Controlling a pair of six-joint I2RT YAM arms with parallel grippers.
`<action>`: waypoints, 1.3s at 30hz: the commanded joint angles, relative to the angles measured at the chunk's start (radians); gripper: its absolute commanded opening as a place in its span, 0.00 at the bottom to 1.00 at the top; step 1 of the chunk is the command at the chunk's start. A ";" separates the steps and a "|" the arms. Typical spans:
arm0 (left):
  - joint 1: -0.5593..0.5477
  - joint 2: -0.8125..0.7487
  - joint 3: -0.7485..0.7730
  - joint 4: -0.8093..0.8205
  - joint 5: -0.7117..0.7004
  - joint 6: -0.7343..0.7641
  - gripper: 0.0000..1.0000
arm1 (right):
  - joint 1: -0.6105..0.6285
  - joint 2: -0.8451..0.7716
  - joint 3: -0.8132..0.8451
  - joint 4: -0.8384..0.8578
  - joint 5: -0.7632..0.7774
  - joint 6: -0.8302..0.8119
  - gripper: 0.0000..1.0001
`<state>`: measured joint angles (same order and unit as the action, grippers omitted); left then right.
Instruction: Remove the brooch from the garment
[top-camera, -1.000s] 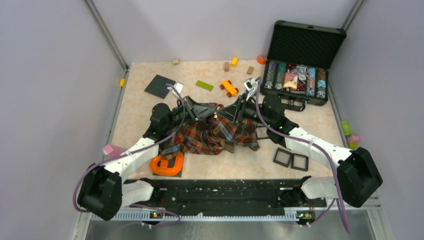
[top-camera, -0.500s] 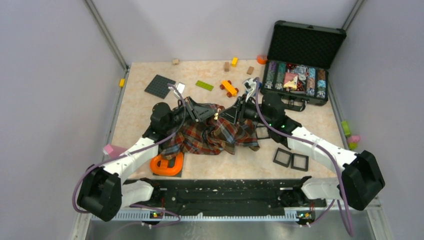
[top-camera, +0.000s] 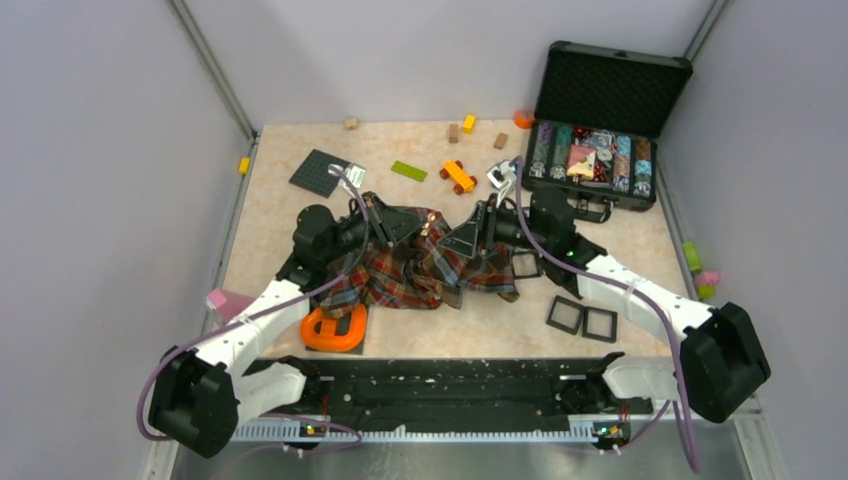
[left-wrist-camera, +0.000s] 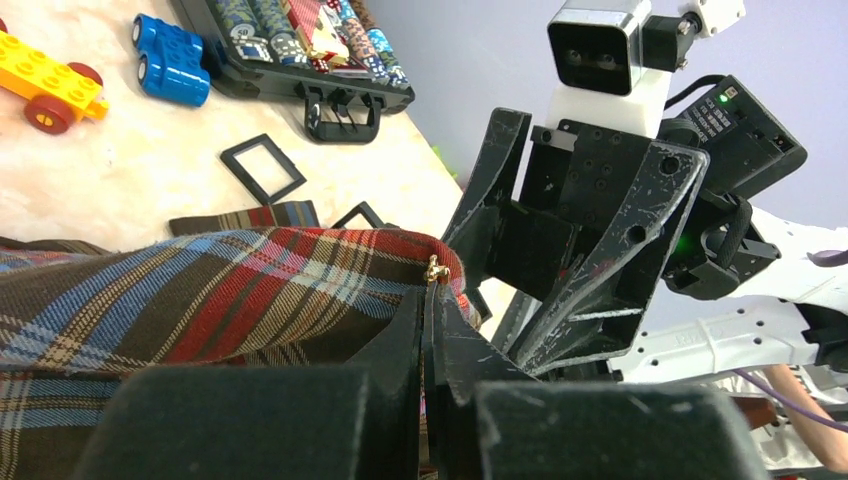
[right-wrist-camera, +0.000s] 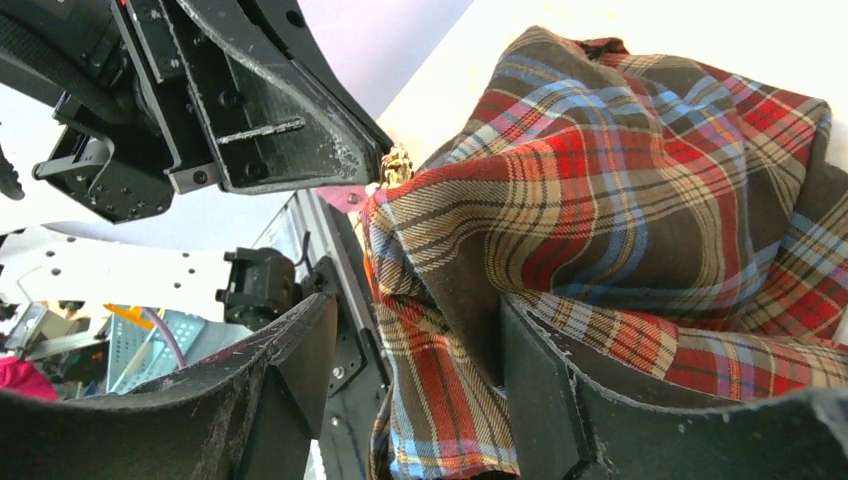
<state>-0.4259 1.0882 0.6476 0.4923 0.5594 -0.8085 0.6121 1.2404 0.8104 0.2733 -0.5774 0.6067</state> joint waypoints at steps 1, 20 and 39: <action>0.003 -0.034 0.039 0.053 -0.018 0.057 0.00 | 0.012 0.014 -0.022 0.106 -0.054 0.022 0.61; 0.017 -0.063 0.098 -0.059 -0.316 0.197 0.00 | 0.049 0.075 0.016 -0.055 0.106 -0.027 0.00; 0.035 -0.176 0.078 -0.140 -0.136 -0.005 0.00 | -0.020 0.010 0.083 0.162 0.045 0.044 0.86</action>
<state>-0.3958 0.9039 0.7162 0.2890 0.3267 -0.7040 0.5972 1.3422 0.9276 0.2756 -0.4355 0.5987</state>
